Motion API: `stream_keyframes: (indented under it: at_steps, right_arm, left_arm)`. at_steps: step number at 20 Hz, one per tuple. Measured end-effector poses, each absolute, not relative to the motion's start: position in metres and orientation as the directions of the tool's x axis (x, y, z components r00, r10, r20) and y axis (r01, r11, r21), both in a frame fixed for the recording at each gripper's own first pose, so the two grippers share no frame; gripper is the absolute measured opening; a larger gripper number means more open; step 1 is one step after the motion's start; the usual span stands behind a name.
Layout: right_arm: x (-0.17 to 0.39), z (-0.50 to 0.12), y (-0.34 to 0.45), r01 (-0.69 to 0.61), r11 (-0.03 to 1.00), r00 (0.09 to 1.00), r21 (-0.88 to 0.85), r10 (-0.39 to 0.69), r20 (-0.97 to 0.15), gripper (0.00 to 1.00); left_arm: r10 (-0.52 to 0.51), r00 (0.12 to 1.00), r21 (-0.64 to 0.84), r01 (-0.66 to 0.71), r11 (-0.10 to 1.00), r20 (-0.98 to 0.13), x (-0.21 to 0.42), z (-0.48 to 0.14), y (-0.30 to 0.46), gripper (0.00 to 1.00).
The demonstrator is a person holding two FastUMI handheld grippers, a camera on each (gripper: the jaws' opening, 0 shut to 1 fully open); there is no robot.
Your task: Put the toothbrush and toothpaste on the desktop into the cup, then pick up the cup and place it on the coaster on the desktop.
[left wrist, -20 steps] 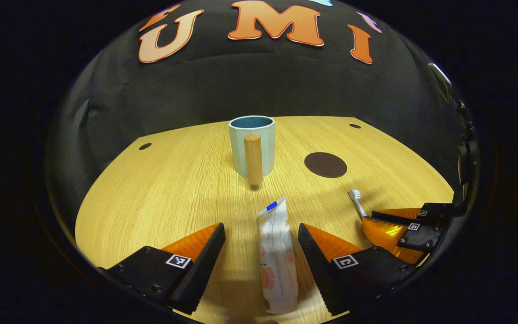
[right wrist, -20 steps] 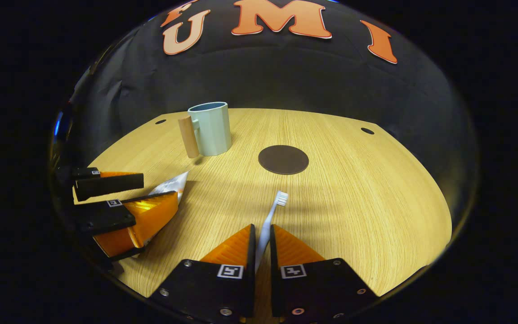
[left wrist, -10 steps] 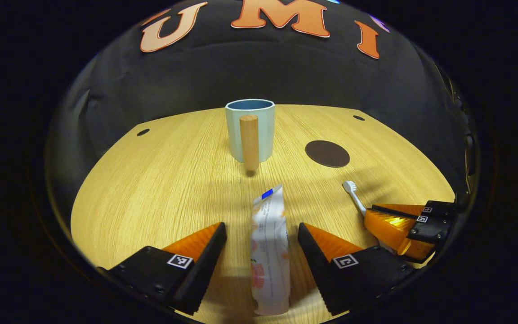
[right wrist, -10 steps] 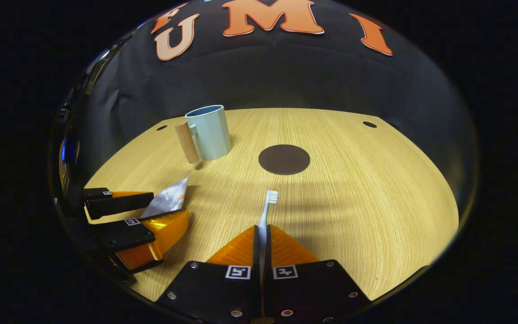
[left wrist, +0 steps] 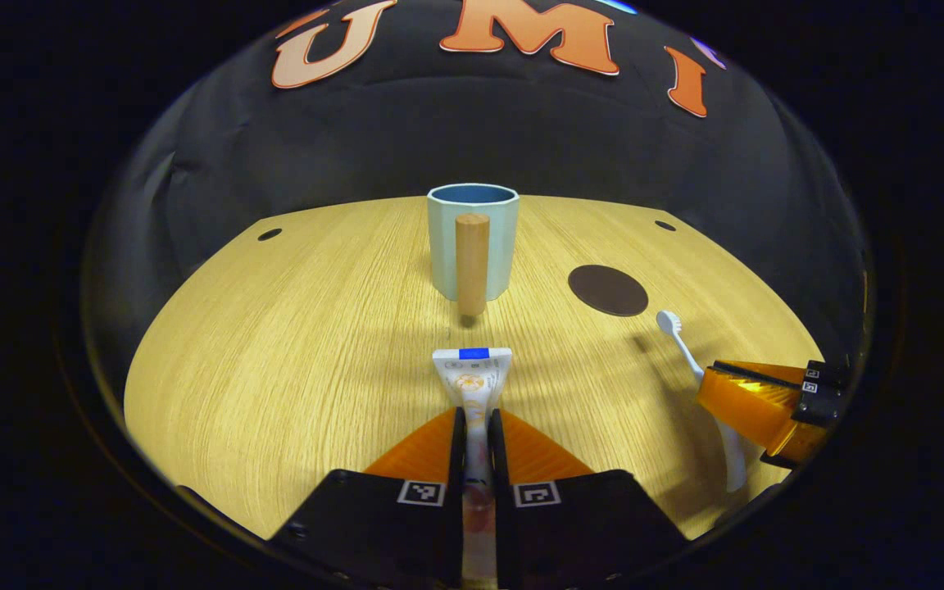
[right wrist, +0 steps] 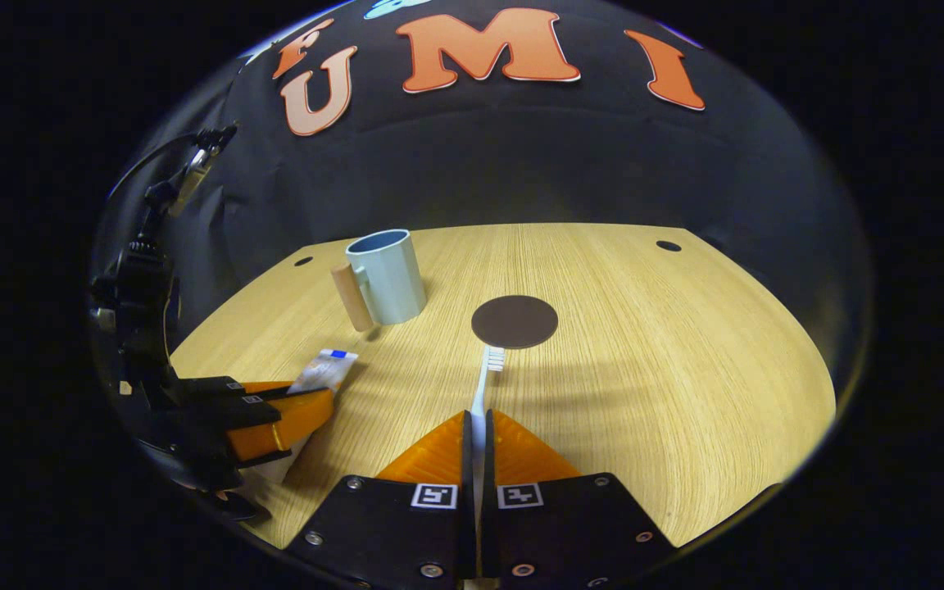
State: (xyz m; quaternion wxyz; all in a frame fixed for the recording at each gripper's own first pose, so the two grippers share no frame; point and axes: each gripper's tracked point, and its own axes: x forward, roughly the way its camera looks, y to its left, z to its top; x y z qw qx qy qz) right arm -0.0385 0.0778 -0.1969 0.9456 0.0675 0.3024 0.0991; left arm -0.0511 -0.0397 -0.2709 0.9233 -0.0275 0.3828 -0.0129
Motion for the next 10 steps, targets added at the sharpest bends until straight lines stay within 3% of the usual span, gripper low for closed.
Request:
stream_keyframes:
  at_steps: [10]
  right_arm:
    - [-0.026,-0.153,0.068,-0.149,0.963,0.866,0.224,0.237,-0.44,0.04]
  left_arm:
    - [-0.111,0.822,-0.084,0.077,0.994,-0.559,-0.051,-0.236,-0.041,0.13]
